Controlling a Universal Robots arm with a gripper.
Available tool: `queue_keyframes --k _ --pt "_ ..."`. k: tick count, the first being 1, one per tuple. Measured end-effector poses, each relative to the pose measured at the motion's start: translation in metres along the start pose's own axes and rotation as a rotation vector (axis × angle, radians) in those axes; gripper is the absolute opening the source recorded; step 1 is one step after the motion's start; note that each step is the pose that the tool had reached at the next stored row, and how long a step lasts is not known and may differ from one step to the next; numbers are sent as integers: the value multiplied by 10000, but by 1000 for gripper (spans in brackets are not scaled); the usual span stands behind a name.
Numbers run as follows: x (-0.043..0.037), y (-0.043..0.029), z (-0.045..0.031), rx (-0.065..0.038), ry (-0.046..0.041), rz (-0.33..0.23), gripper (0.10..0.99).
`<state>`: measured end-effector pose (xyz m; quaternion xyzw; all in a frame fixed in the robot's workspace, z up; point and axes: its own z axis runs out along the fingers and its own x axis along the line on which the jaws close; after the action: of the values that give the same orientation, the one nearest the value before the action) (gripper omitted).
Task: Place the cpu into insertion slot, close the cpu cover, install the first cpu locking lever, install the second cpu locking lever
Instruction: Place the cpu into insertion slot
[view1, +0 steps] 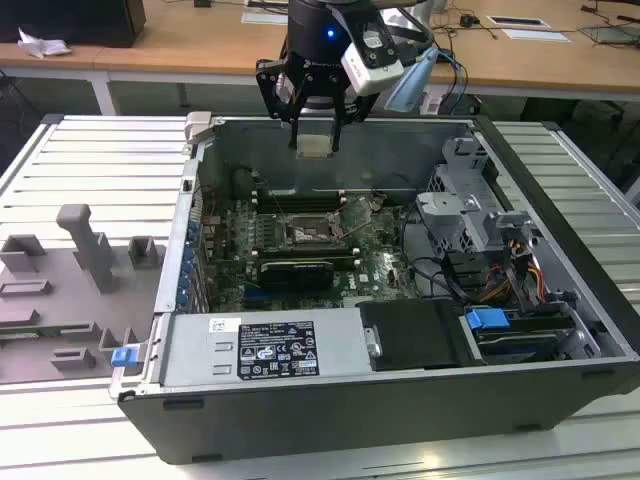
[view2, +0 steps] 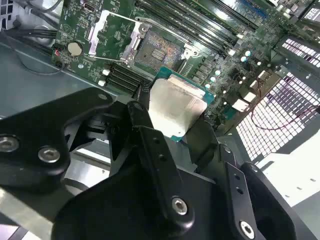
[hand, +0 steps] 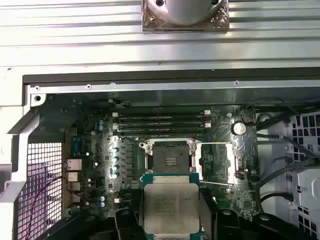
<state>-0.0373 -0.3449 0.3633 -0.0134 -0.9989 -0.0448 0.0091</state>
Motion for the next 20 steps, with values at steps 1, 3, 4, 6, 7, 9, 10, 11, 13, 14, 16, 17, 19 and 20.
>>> queue_keyframes --k 1,3,4,6,7,9,10,11,13,14,16,17,19,20 --pt "0 0 1 -7 -33 382 533" --pt "0 -1 11 -8 -38 420 533" --pt "0 -2 20 -8 -38 420 533" --pt "-1 -3 26 -6 -38 425 533" --pt "-1 -3 28 -7 -40 448 533" --pt "-1 -3 32 -7 -43 484 533" --pt "-1 -3 32 -7 -44 502 533" --pt "-1 -3 34 -9 -47 525 533" --pt "-1 -3 35 -10 -51 571 533" --pt "-1 -4 37 -10 -55 618 533" --pt "-1 -4 38 -12 -63 706 533" --pt "-1 -4 39 -12 -65 731 533" --pt "-1 -4 40 -14 -71 793 533" --pt "-1 -4 40 -14 -73 815 533"
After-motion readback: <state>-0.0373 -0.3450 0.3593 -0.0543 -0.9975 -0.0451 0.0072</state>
